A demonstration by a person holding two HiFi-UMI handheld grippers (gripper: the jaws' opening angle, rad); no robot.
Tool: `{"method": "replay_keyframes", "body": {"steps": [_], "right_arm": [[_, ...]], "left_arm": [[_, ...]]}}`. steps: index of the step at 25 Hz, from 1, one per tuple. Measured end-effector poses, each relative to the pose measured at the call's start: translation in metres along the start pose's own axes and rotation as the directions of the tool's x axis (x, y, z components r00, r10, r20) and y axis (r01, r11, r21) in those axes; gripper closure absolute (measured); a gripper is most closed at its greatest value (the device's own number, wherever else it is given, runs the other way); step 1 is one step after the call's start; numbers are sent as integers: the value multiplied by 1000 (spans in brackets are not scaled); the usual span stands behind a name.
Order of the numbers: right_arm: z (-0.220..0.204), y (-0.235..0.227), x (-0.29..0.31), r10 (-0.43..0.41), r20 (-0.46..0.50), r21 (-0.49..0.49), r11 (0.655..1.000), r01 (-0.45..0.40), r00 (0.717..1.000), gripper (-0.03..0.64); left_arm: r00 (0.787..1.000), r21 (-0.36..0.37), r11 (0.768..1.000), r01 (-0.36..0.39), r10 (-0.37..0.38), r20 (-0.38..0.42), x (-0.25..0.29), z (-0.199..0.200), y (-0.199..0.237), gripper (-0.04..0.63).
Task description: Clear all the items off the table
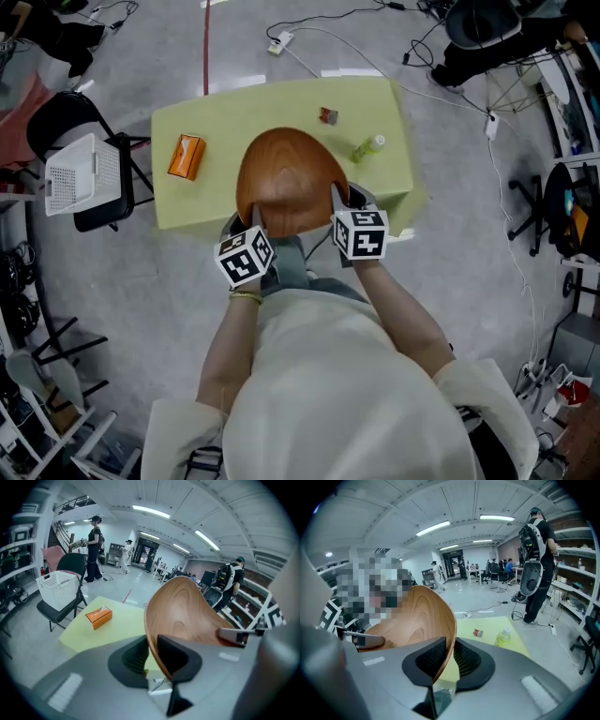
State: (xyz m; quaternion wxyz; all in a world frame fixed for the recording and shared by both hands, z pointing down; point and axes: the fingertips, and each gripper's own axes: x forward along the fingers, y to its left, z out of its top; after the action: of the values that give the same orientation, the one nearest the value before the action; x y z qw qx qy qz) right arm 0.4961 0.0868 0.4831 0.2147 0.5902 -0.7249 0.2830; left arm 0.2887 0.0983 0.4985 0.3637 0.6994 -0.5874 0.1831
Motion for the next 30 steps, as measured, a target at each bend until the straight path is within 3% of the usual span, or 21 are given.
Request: {"method": "replay_keyframes", "body": {"steps": [17,30], "right_arm": [[-13,2,-85,64,81,-43,997,-61,995,569],[-17,45,-101,172,63,-104,981,-165,983,572]], "left_arm": [[994,-8,999,-31,31,104,-85,-32,-34,532],[983,-87,990,-111,122,138,-135,-48,-7,532]]}}
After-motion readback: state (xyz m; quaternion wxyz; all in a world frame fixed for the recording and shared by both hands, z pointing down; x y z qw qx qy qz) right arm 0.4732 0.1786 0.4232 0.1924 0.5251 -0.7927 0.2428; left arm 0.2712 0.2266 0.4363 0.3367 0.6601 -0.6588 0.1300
